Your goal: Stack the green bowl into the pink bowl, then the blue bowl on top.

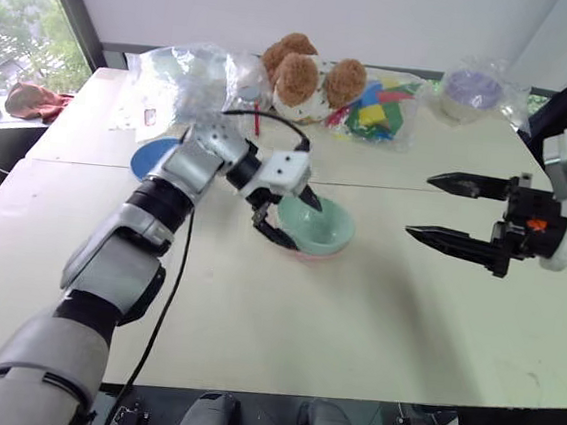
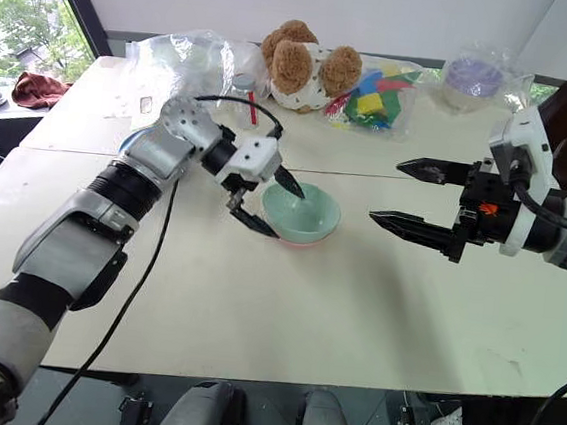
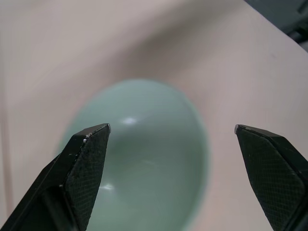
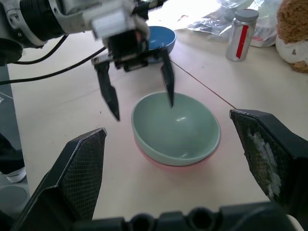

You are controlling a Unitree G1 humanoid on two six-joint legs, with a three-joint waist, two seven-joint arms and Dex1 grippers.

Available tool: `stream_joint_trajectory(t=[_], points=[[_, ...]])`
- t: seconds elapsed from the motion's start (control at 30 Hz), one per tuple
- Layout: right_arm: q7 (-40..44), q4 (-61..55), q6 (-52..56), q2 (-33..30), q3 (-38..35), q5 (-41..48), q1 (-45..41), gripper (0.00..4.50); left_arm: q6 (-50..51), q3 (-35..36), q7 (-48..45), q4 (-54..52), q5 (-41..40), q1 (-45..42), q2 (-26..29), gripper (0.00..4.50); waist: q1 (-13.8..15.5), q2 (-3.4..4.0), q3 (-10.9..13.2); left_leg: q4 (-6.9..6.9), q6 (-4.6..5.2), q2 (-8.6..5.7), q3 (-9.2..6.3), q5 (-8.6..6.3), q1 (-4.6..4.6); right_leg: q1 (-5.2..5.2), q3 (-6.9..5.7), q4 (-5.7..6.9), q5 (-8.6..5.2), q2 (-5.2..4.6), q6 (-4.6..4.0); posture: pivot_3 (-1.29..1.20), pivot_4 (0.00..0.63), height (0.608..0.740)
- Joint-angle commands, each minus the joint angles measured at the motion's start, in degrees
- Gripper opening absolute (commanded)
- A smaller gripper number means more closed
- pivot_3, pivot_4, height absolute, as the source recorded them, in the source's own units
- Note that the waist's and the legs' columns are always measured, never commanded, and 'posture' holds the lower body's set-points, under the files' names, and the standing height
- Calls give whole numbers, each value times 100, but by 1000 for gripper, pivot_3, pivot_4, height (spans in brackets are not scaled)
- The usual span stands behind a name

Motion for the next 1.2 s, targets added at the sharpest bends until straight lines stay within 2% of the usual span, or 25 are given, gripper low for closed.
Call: stream_joint_trajectory(t=[0.03,0.27,0.4,0.6,0.9,0.97,1.03,1.2], points=[[63,99,-178,-114,42,21,-238,4500,186,594,-15,-287,-136,-155,633,4435,-57,1,-1,-1,0,2,0,0,0,-3,0,0,0,1,0,0,150,740],[184,376,-403,-15,471,-80,-582,4500,214,1044,213,-295,166,637,2107,4435,-111,3,-2,-2,-1,7,0,0,2,-3,0,3,0,-1,0,0,150,740],[285,519,-467,-13,619,-113,-738,4500,-2,1138,569,278,412,929,2530,4435,-40,0,0,-1,-1,8,0,0,2,-3,-3,4,0,-3,0,0,150,740],[399,611,-505,-48,668,-85,-880,4500,-536,1071,1160,1287,851,1010,2544,4435,63,0,-1,3,6,-3,8,-3,0,-1,-6,1,0,-9,1,0,150,740],[401,558,-456,-136,596,-99,-880,4500,-1221,888,2334,2533,1641,872,2088,4435,49,-4,0,3,6,-2,12,-4,0,-3,-7,2,4,-10,7,0,150,740],[390,539,-436,-167,548,-88,-849,4500,-1304,868,2466,2676,1748,846,2025,3909,42,-4,0,2,6,-2,14,-4,0,-5,-7,3,4,-11,8,0,150,740],[372,502,-414,-195,503,-70,-807,4500,-1376,849,2613,2783,1855,822,1981,3130,44,-4,0,2,6,-1,14,-3,0,-6,-7,3,4,-12,8,0,150,740],[335,463,-408,-254,442,-46,-748,4500,-1588,871,2677,2866,1967,633,1883,697,50,-5,0,2,6,-1,17,-3,0,-5,-7,3,5,-14,10,0,150,740]])
